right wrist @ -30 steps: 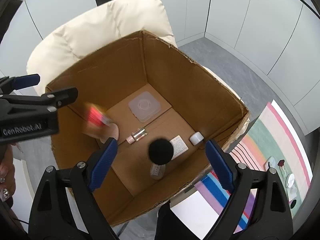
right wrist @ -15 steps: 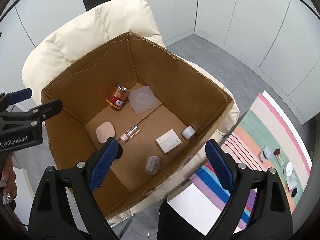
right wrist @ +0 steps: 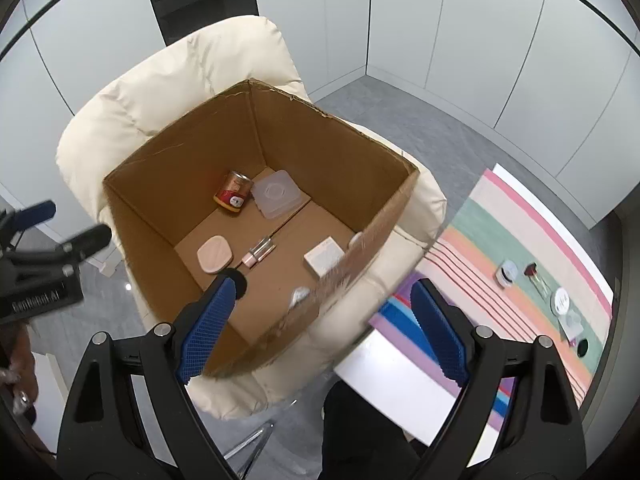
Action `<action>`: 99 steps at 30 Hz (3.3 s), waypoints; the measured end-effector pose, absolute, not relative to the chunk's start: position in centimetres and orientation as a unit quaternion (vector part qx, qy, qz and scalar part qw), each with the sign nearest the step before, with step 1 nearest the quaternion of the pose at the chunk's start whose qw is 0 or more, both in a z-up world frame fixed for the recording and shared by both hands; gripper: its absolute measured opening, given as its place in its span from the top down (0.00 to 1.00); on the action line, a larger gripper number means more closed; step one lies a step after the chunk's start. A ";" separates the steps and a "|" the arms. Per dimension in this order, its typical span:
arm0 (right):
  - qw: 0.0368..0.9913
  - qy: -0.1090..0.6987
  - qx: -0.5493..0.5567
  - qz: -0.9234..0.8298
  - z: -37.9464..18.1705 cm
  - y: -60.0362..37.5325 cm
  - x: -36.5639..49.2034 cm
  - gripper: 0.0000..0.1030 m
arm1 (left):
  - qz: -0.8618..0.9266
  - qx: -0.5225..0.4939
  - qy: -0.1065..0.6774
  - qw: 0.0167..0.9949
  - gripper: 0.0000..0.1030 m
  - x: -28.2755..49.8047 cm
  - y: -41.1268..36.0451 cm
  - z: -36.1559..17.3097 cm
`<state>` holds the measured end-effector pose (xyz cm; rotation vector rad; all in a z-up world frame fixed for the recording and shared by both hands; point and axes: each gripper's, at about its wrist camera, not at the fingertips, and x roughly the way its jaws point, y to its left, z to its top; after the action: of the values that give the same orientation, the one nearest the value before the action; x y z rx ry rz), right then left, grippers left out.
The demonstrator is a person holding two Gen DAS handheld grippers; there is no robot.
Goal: Organize objects
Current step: 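Withdraw both open tools from the box toward the striped cloth, then move both open tools over the items on the striped cloth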
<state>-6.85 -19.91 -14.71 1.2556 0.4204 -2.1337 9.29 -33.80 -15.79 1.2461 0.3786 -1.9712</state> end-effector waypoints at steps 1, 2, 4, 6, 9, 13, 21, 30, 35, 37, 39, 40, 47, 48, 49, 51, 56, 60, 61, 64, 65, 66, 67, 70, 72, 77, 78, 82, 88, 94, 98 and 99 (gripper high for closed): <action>0.307 0.159 0.473 -0.811 -14.3 -19.5 -6.3 0.11 | -0.774 0.487 0.153 0.375 0.04 9.9 -33.3 -15.7; 0.305 0.155 0.470 -0.813 -13.9 -19.0 -5.8 0.11 | -0.775 0.489 0.159 0.367 0.04 10.5 -32.7 -15.7; 0.301 0.150 0.466 -0.818 -13.2 -18.1 -4.6 0.11 | -0.775 0.492 0.162 0.363 0.04 11.5 -31.8 -15.6; 0.299 0.148 0.463 -0.821 -12.6 -17.4 -3.8 0.11 | -0.773 0.493 0.159 0.366 0.04 12.4 -31.1 -15.4; 0.294 0.143 0.461 -0.825 -11.8 -16.0 -2.1 0.11 | -0.774 0.490 0.168 0.364 0.04 14.0 -29.9 -15.1; 0.290 0.134 0.461 -0.828 -11.0 -13.8 0.3 0.11 | -0.773 0.484 0.187 0.364 0.04 16.6 -28.5 -14.9; 0.264 0.117 0.467 -0.836 -10.9 -9.5 4.0 0.11 | -0.772 0.480 0.200 0.366 0.04 20.0 -25.9 -14.8; 0.243 0.085 0.492 -0.832 -12.5 -4.3 7.3 0.11 | -0.784 0.475 0.198 0.348 0.04 20.9 -23.2 -14.2; 0.234 0.077 0.493 -0.835 -12.6 -2.2 8.4 0.11 | -0.789 0.481 0.192 0.330 0.04 20.5 -21.5 -14.4; 0.229 0.077 0.494 -0.835 -12.7 -1.6 8.6 0.11 | -0.791 0.484 0.190 0.324 0.04 20.2 -20.9 -14.4; 0.225 0.071 0.493 -0.837 -12.7 -0.8 8.7 0.11 | -0.793 0.486 0.184 0.318 0.04 19.8 -20.3 -14.3; 0.222 0.070 0.494 -0.838 -12.7 -0.5 8.7 0.11 | -0.794 0.487 0.180 0.315 0.04 19.5 -20.0 -14.2; 0.203 0.059 0.492 -0.844 -12.9 1.9 8.3 0.11 | -0.802 0.494 0.159 0.296 0.04 17.2 -18.0 -13.9; 0.200 0.059 0.493 -0.844 -13.0 2.1 8.2 0.11 | -0.803 0.496 0.156 0.292 0.04 16.8 -17.8 -14.0; 0.197 0.057 0.494 -0.845 -13.2 2.6 8.0 0.11 | -0.804 0.497 0.155 0.287 0.04 16.3 -17.4 -14.0; 0.190 0.049 0.495 -0.846 -13.4 3.7 7.8 0.11 | -0.810 0.499 0.151 0.268 0.04 15.1 -16.5 -14.0; 0.173 0.023 0.501 -0.848 -14.3 7.2 7.1 0.11 | -0.824 0.500 0.116 0.239 0.04 12.1 -13.8 -13.4; 0.148 0.008 0.506 -0.850 -15.1 10.1 6.4 0.11 | -0.833 0.499 0.103 0.214 0.04 9.4 -11.6 -13.4; 0.140 0.005 0.507 -0.851 -15.3 11.0 6.2 0.11 | -0.835 0.500 0.099 0.207 0.04 8.7 -11.0 -13.5; 0.119 0.003 0.507 -0.854 -15.7 13.2 5.9 0.11 | -0.836 0.509 0.089 0.185 0.04 6.2 -8.8 -14.2; 0.114 0.003 0.508 -0.854 -15.8 13.8 5.9 0.11 | -0.837 0.512 0.084 0.175 0.04 5.4 -8.0 -14.6; 0.105 0.002 0.508 -0.855 -16.0 14.7 5.8 0.11 | -0.836 0.516 0.081 0.167 0.04 4.6 -7.2 -14.8; 0.099 0.000 0.508 -0.855 -16.1 15.4 5.8 0.11 | -0.836 0.520 0.078 0.158 0.04 3.9 -6.5 -15.1; 0.074 -0.004 0.509 -0.858 -16.7 17.7 5.6 0.11 | -0.837 0.528 0.061 0.134 0.04 1.8 -4.1 -15.9; 0.062 -0.002 0.506 -0.861 -16.9 19.1 5.5 0.11 | -0.837 0.532 0.048 0.120 0.04 0.6 -2.5 -16.5; 0.037 -0.006 0.507 -0.861 -17.5 22.3 5.1 0.11 | -0.831 0.548 0.038 0.086 0.04 -1.9 0.2 -18.3; 0.033 -0.008 0.508 -0.861 -17.7 22.8 5.0 0.11 | -0.830 0.550 0.033 0.085 0.04 -2.3 0.7 -18.6; 0.019 -0.017 0.514 -0.857 -18.6 24.6 4.7 0.11 | -0.825 0.559 0.032 0.076 0.04 -3.5 1.5 -19.5; 0.007 -0.023 0.521 -0.853 -19.5 26.1 4.0 0.11 | -0.822 0.564 0.023 0.074 0.04 -4.9 1.8 -20.2; 0.004 -0.032 0.521 -0.853 -20.0 26.5 3.1 0.11 | -0.820 0.567 0.027 0.074 0.04 -5.9 1.6 -20.8; 0.001 -0.028 0.522 -0.853 -20.5 26.5 2.1 0.11 | -0.817 0.571 0.030 0.081 0.04 -6.7 1.0 -21.5; 0.001 -0.028 0.522 -0.852 -20.6 26.5 1.9 0.11 | -0.817 0.570 0.032 0.082 0.04 -6.9 0.9 -21.6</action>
<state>1.86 26.46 -20.61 1.6399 -0.0865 -2.6763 -6.93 0.86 -21.59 1.7042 0.0947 -2.4397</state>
